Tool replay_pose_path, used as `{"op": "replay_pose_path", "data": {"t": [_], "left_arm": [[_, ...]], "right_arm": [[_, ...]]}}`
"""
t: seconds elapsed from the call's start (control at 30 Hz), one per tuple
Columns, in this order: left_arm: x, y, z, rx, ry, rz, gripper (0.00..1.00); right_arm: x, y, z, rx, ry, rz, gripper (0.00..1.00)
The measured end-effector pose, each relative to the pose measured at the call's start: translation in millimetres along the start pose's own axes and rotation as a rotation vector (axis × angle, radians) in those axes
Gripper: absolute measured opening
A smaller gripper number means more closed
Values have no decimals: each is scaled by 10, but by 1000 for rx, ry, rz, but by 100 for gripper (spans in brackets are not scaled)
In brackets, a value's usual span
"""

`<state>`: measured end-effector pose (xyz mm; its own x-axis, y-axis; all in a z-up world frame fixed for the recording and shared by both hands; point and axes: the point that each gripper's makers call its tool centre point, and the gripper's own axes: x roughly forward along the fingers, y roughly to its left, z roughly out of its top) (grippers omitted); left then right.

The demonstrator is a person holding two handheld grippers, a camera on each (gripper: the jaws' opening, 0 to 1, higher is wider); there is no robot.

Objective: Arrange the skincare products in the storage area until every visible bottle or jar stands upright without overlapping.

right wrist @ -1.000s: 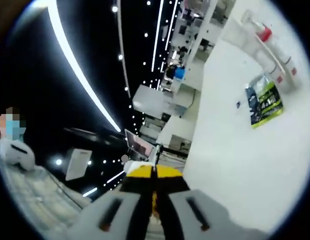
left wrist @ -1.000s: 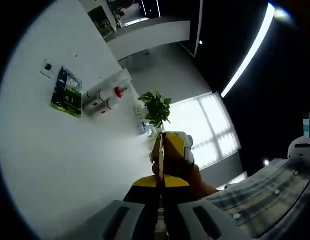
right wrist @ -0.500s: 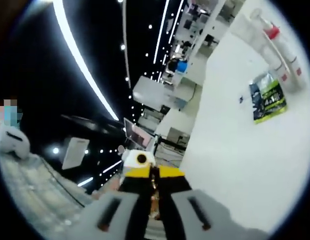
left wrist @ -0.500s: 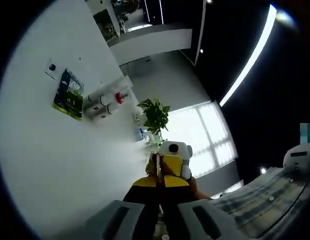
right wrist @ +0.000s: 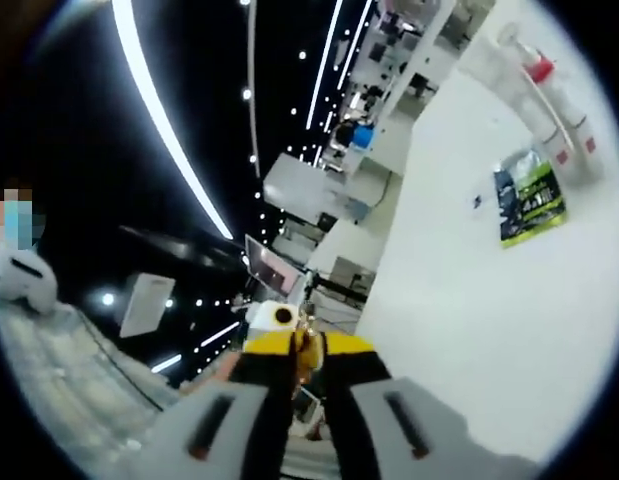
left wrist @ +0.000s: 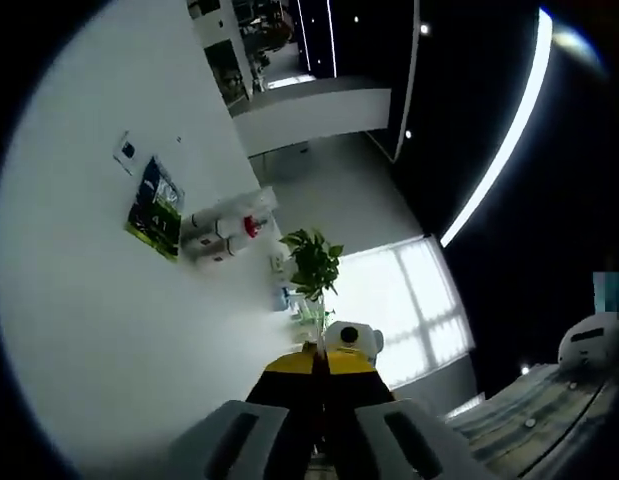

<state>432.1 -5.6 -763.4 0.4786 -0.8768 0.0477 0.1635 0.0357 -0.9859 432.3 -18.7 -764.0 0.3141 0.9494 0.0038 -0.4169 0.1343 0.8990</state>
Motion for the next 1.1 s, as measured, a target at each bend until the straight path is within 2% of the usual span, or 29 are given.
{"op": "replay_pose_path", "data": {"t": [0.07,0.1,0.13,0.3,0.4,0.57,0.63,0.7,0.97,1.1], "left_arm": [[-13,8,11,1,3,-1,0],[-9,13,10,3,8,3,0],[-3,28,-22,11,31,10,0],[19,31,-44,-13,30,16,6],[-15,78,-15,-8,22,35,10],[-37,77,27,-2,29,36,6],[-35,47,-11,35,62,18,1],[-18,64,4,51,62,38,1],[-35,95,36,58,80,48,0],[-29,69,53,47,77,33,0]], "right_arm": [[-22,-3,-43,6,8,-3,3],[-32,37,-78,10,21,21,1],[-36,30,-75,16,16,17,0],[-86,25,-54,17,9,27,0],[-124,-1,-2,28,-20,22,0],[-191,-50,64,59,-60,14,0],[-192,-66,63,63,-60,8,0],[-190,-60,65,63,-63,11,0],[-166,-77,75,27,-73,-13,1],[-156,-47,42,22,-55,0,1]]}}
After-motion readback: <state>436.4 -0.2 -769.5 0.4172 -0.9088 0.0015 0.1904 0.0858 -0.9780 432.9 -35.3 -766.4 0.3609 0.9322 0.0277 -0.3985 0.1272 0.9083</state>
